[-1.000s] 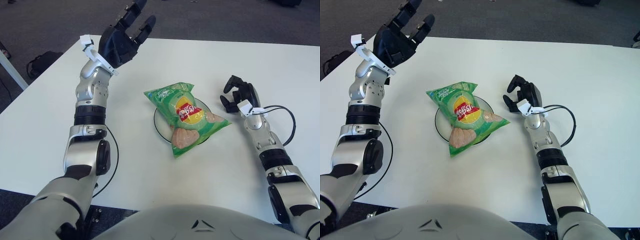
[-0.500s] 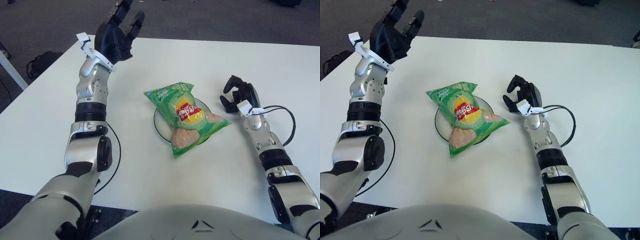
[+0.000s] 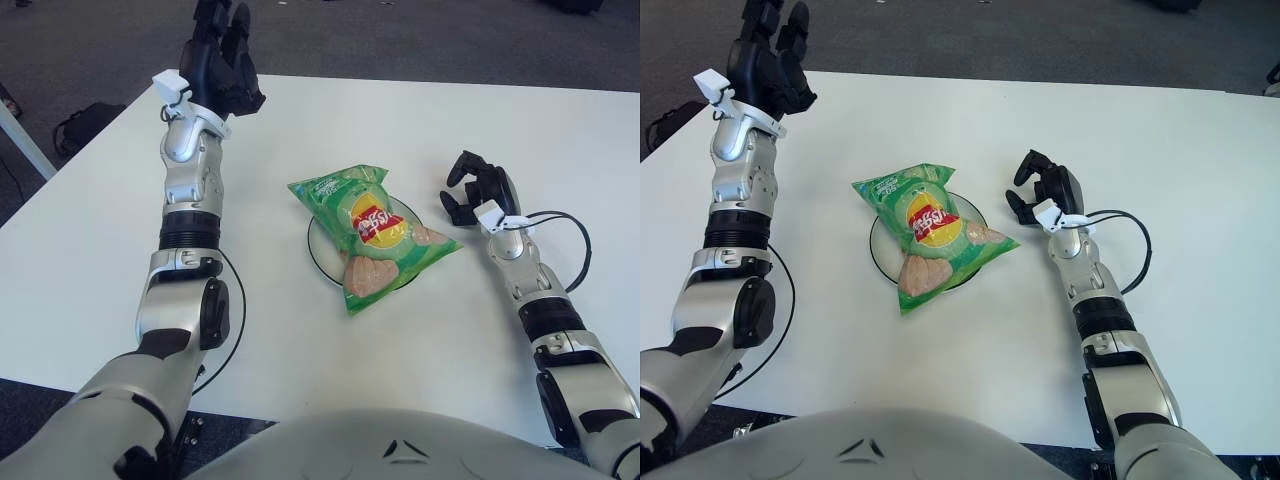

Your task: Put the snack into the plate.

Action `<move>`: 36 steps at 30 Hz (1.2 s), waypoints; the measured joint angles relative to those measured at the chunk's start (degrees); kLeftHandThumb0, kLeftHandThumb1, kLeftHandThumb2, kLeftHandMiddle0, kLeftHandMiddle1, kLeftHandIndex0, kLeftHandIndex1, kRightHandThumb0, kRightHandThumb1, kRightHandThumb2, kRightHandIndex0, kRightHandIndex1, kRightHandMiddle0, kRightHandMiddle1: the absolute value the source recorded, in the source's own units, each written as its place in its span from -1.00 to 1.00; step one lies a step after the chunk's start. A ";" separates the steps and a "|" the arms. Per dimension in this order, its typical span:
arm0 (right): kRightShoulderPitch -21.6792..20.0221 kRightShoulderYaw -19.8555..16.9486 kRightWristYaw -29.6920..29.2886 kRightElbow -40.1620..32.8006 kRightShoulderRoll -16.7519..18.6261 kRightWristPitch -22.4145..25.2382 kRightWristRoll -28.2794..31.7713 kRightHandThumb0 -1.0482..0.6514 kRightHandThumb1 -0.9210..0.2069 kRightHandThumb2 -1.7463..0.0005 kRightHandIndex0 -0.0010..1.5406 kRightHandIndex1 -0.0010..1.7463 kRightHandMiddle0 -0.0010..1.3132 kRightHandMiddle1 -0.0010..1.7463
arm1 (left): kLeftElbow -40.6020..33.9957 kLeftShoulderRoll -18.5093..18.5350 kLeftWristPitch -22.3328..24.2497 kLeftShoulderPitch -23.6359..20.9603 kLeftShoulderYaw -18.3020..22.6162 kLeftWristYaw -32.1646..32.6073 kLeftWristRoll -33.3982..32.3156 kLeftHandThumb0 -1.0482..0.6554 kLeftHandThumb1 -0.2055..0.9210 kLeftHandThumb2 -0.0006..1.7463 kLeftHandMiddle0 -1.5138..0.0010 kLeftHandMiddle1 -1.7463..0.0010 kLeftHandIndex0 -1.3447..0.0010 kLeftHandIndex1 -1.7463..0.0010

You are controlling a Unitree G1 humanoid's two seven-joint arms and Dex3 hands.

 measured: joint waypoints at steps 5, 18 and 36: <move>-0.05 0.05 0.00 0.00 0.01 0.02 -0.01 -0.38 0.24 -0.64 0.66 1.00 0.06 1.00 | 1.48 -1.54 -6.68 2.78 -1.06 8.29 6.41 -0.41 0.79 -0.08 0.69 -0.12 1.00 -0.08; -0.10 0.05 -0.03 0.22 -0.02 0.03 -0.01 -0.38 0.24 -0.64 0.66 1.00 0.06 1.00 | -0.03 -2.11 -5.38 14.11 -2.11 14.14 9.44 -0.24 0.90 -0.20 0.54 -0.52 0.84 -0.86; -0.36 0.16 -0.18 0.40 0.22 0.03 -0.02 -0.38 0.23 -0.63 0.66 1.00 0.05 1.00 | -2.94 -0.83 -1.50 20.90 -3.74 12.61 9.17 -0.21 0.65 -0.09 0.31 -0.86 0.54 -1.00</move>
